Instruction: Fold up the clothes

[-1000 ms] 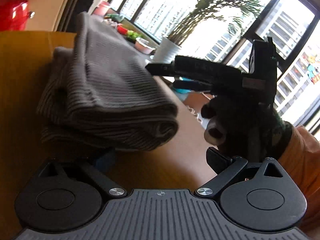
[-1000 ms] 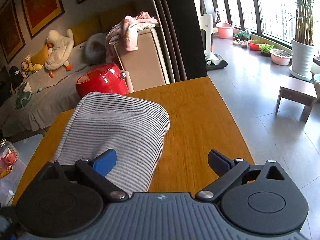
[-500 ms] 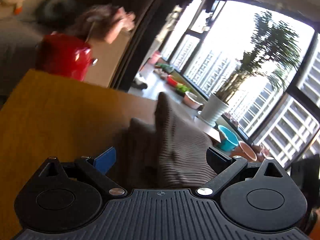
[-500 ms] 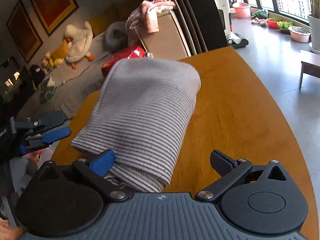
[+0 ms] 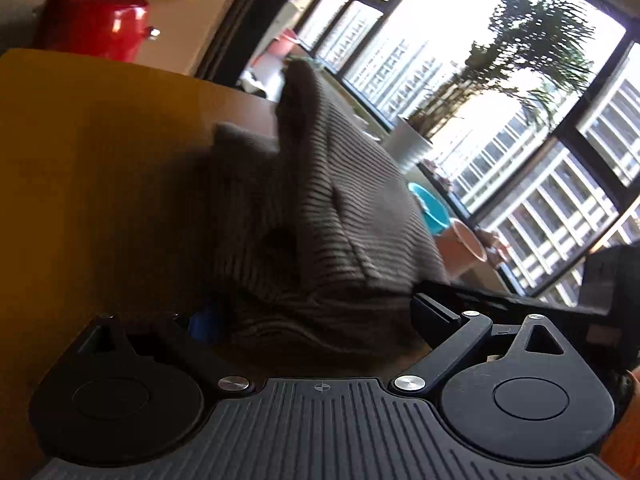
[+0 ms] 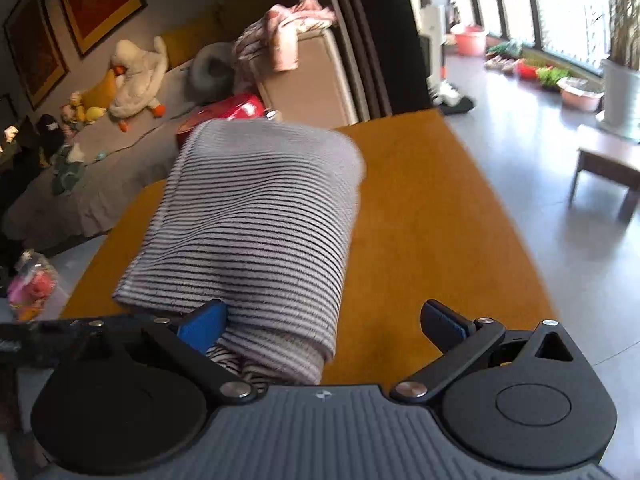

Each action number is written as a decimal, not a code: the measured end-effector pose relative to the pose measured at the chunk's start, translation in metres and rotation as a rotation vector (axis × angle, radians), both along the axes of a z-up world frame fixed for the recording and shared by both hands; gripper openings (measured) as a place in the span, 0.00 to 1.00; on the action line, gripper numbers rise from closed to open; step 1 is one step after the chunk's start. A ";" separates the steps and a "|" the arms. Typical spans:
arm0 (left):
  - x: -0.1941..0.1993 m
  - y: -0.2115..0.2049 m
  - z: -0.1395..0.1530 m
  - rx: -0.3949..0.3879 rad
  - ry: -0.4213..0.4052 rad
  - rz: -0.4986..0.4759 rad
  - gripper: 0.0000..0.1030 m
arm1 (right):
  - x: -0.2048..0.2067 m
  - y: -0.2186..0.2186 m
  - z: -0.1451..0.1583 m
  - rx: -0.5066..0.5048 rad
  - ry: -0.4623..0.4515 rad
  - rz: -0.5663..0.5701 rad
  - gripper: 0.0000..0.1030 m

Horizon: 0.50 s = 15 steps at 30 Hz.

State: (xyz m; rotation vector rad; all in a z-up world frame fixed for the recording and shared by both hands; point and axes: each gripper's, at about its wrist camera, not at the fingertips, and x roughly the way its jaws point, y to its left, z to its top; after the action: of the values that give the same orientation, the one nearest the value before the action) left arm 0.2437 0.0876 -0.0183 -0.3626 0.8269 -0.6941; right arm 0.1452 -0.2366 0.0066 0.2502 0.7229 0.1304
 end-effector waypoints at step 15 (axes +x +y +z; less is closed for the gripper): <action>-0.020 -0.014 0.003 -0.031 -0.008 -0.098 0.95 | -0.001 -0.027 0.007 -0.040 -0.064 -0.104 1.00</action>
State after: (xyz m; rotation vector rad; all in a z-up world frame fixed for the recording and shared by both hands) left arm 0.2241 0.0733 -0.0158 -0.3491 0.8310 -0.7995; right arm 0.1445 -0.2640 0.0133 0.2435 0.6470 0.0247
